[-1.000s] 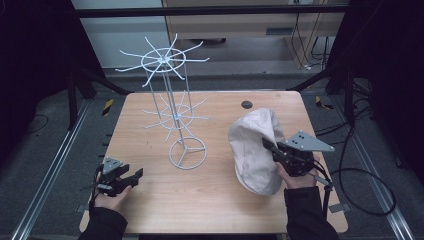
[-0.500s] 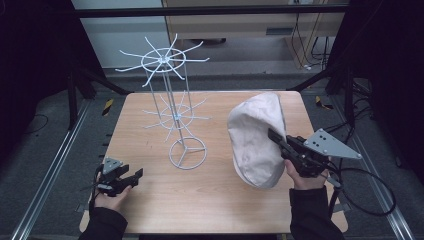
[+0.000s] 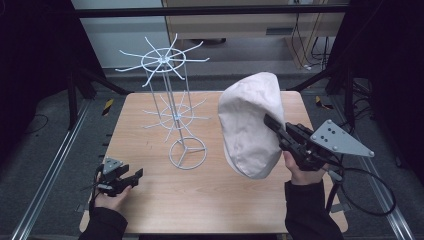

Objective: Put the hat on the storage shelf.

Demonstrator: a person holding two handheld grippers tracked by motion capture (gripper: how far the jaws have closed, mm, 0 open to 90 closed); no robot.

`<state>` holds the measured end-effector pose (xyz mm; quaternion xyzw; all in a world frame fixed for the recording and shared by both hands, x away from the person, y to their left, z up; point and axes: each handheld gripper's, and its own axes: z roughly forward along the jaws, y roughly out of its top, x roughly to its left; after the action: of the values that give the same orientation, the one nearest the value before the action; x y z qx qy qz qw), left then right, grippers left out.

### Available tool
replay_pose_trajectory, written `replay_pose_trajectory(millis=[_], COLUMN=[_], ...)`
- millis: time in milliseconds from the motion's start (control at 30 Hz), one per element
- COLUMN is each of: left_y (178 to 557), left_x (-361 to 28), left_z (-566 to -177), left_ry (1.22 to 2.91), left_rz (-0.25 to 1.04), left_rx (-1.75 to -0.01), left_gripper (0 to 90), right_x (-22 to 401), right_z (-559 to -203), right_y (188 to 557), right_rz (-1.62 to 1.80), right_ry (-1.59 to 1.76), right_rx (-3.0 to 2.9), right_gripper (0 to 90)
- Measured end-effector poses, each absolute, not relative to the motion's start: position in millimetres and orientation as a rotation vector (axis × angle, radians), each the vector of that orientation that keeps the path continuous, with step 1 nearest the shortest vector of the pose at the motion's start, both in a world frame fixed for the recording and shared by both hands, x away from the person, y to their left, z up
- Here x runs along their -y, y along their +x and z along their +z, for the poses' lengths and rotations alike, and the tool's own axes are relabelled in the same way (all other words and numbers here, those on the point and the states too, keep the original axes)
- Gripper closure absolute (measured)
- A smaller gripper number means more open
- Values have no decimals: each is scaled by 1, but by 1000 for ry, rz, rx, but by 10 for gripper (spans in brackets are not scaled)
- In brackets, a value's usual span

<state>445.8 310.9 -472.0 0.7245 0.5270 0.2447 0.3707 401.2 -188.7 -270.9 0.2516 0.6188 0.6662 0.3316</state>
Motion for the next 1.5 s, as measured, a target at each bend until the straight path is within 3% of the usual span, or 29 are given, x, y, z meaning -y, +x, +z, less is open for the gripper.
replay_pose_trajectory(millis=[1067, 1500], left_y=[446, 446], left_x=[-312, -313], left_z=[-472, -473], left_ry=[1861, 1864], left_rz=[623, 631], left_rx=[-1353, -1351], left_gripper=[400, 400], right_x=[134, 94], right_z=[-202, -201], right_y=[405, 419], right_rz=[1872, 1856], right_ry=[461, 433], right_rx=[-1513, -1605], right_gripper=[881, 880])
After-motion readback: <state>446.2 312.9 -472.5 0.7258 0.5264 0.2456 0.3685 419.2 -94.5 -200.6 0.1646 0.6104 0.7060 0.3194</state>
